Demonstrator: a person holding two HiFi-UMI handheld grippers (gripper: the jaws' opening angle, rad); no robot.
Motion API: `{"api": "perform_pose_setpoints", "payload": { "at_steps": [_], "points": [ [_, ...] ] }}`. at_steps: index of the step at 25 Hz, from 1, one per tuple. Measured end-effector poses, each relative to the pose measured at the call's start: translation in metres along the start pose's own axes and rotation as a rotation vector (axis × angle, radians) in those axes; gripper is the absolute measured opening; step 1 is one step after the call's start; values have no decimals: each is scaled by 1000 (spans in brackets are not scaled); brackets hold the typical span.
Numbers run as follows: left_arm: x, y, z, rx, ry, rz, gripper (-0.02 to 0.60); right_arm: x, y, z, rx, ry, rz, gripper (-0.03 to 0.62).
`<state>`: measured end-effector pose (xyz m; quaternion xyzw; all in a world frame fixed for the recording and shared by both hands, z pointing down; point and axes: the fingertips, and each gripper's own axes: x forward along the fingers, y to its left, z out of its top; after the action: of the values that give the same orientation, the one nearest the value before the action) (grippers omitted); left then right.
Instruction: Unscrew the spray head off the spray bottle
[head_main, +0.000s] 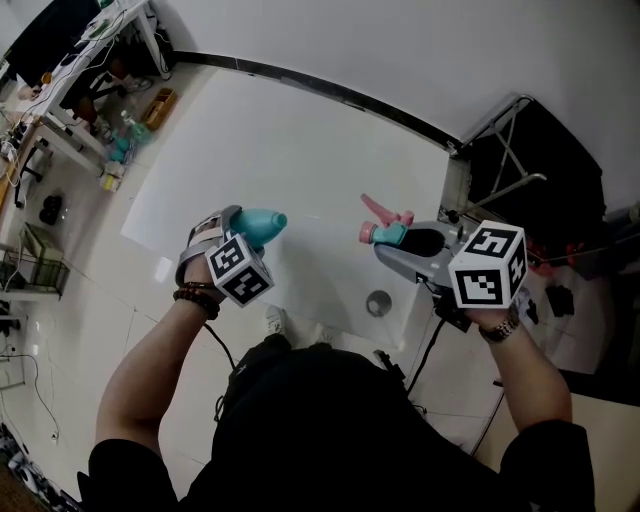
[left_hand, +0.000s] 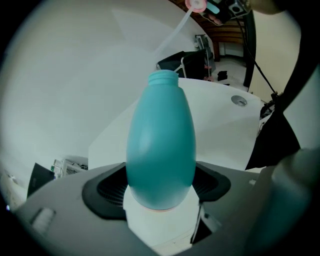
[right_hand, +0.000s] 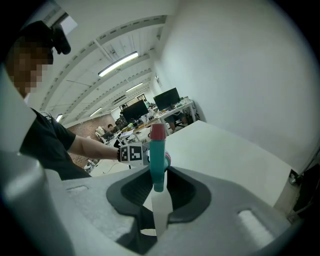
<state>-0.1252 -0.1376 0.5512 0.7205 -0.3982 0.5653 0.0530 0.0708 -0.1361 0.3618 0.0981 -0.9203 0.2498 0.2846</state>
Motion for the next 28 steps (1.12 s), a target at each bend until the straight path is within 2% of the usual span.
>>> {"api": "perform_pose_setpoints", "payload": {
  "at_steps": [8,16,22,28],
  "points": [
    [13,-1,12,-207,-100,-91,417,12,-27,-14,-11,-26,-115,77],
    [31,-3,29,-372,-214,-163,417,53,-65,-36,-35,-50,-273,77],
    [43,-2,46,-442,-287,-178,419,87,-90,-50,-56,-81,-349,77],
    [57,-3,61,-442,-334,-182,419,123,-109,-62,-60,-107,-379,77]
  ]
}}
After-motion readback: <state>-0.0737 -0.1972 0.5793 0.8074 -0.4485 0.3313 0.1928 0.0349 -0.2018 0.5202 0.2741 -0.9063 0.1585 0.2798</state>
